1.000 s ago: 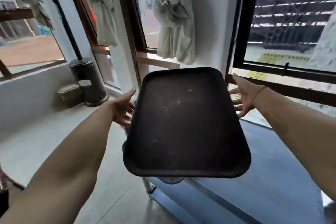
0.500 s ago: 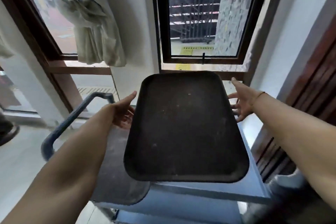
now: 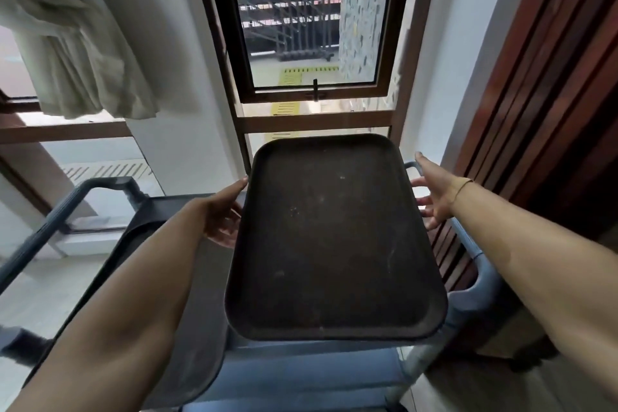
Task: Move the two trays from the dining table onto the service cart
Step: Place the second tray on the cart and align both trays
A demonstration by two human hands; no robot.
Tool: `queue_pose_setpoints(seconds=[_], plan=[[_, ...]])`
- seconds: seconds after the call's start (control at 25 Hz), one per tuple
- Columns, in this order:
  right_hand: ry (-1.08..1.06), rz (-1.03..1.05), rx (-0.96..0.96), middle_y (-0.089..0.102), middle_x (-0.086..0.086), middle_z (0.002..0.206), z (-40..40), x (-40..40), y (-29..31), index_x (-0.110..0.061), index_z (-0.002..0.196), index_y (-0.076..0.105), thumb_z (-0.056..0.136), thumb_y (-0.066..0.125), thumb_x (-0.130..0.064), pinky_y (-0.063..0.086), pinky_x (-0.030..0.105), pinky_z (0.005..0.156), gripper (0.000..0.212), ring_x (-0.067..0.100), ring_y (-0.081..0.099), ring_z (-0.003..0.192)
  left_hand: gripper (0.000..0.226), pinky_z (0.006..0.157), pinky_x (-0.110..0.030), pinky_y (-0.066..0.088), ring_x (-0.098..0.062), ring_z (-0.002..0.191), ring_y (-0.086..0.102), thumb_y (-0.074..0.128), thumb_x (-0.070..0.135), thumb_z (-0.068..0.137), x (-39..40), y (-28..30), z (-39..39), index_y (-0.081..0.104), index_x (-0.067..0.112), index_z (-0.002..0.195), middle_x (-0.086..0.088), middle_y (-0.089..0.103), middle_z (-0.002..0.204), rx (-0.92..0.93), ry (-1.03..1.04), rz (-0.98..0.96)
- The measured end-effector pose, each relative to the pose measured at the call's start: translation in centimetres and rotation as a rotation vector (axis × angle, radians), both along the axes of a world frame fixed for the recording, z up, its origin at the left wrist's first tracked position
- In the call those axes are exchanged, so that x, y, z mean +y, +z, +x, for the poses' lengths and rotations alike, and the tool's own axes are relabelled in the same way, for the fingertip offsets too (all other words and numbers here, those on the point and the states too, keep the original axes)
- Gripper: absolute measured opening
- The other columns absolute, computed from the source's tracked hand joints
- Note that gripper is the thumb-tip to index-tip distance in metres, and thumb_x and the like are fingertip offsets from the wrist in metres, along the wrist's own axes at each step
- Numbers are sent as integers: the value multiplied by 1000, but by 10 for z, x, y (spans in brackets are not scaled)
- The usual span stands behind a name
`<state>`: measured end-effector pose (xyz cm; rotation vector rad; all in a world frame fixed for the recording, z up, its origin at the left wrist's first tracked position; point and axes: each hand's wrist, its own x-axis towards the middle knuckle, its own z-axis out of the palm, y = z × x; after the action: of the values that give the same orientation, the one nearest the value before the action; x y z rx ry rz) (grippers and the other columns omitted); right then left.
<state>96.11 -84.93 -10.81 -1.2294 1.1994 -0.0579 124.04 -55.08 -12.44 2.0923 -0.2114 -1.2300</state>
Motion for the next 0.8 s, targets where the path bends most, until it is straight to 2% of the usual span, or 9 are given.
queue_pose_setpoints(seconds=[0.12,0.24,0.36,0.44,0.52,0.6,0.8], plan=[[26,16,40,63,14,115,2,-6,-24,-20,113,62,74,37,-88,50,53,70,83,33,60,102,113,85,-47,55,-33,95,65,37,97,61,-2,-20,-7,62,4,119,-21,65,118,30,-11,32],[48,35,66,63,15,114,2,-9,-48,-19,110,63,72,38,-90,49,53,69,84,35,60,103,108,80,-44,56,-29,78,64,33,97,66,-4,-43,-15,64,4,112,-17,65,93,41,-10,86],[70,47,124,63,15,110,3,-5,-72,-19,103,64,69,39,-92,48,52,69,84,34,60,100,103,74,-39,55,-27,71,60,31,97,66,-7,-65,-22,64,5,101,-13,60,88,86,-2,130],[76,53,157,63,14,108,1,-2,-87,-19,101,64,65,39,-93,49,50,70,86,32,61,99,94,70,-36,53,-24,62,56,33,98,64,-10,-78,-28,58,10,87,-10,56,75,122,18,154],[67,58,186,63,13,105,-1,-3,-99,-18,101,63,64,37,-93,49,47,65,87,31,62,98,91,62,-34,54,-24,57,58,33,97,64,-16,-91,-32,55,11,84,-8,58,69,113,21,194],[62,59,214,64,12,104,-2,-2,-110,-18,101,62,67,35,-92,49,46,61,85,30,62,96,96,62,-35,54,-27,67,61,33,96,66,-21,-106,-33,59,8,92,-11,61,83,101,24,222],[76,84,243,61,10,98,-5,-1,-129,-20,91,60,73,31,-91,44,43,57,79,28,58,85,104,78,-41,53,-30,89,61,34,95,68,-27,-135,-35,60,3,109,-15,61,108,116,28,261]])
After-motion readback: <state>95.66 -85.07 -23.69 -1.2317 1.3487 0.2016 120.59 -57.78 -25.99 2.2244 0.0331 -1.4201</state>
